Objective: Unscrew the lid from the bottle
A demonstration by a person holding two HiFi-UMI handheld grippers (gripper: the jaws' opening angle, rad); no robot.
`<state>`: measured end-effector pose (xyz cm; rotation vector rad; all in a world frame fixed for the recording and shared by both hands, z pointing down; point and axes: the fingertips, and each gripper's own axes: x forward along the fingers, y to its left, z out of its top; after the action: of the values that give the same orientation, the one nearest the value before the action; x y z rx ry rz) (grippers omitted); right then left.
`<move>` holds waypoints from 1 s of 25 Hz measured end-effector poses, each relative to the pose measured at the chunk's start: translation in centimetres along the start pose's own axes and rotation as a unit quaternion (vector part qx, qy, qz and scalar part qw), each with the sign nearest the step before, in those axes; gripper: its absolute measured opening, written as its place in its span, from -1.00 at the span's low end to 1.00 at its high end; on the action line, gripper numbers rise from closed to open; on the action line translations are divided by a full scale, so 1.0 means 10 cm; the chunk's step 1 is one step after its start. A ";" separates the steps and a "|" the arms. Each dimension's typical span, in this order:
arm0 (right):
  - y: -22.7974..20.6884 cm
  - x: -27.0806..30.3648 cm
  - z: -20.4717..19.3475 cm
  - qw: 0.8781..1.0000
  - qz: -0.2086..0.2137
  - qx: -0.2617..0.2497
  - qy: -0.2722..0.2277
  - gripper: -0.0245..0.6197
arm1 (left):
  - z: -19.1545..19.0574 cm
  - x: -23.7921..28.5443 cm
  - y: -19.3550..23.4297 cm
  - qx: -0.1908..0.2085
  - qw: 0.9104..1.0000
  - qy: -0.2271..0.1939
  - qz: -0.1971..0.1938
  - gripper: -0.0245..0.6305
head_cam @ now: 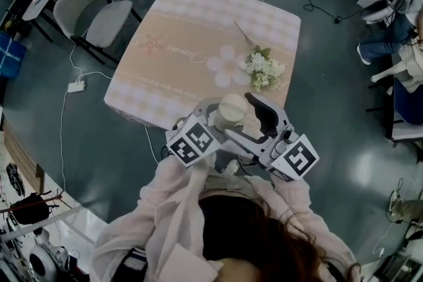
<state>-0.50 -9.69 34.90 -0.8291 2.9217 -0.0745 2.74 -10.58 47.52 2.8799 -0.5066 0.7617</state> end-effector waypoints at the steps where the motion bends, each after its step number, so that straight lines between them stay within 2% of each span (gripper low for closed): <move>1: -0.01 0.02 -0.02 1.000 -0.009 -0.002 0.005 0.14 | -0.02 0.01 0.00 -0.004 1.000 0.002 0.004 0.04; 5: -0.04 0.08 -0.08 0.999 -0.034 -0.002 0.020 0.14 | -0.06 0.05 -0.03 -0.002 1.000 0.011 0.009 0.04; 11: -0.05 0.10 -0.11 0.999 -0.037 0.000 0.029 0.03 | -0.05 0.08 -0.10 0.003 1.000 0.012 -0.005 0.04; 15: -0.02 0.06 -0.13 0.999 -0.012 -0.007 0.039 0.03 | -0.07 0.07 -0.17 0.002 0.999 0.017 -0.028 0.04; 17: 0.02 0.06 -0.12 0.999 0.007 -0.006 0.040 0.03 | -0.03 0.06 -0.22 0.004 0.999 0.007 -0.049 0.04; 25: 0.11 -0.04 -0.09 0.992 0.119 0.038 0.011 0.03 | 0.01 0.00 -0.42 0.033 0.990 0.009 -0.136 0.04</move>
<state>-0.80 -8.52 35.70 -0.4672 2.9928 -0.1748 4.27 -6.68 47.35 2.9131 -0.0829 0.7718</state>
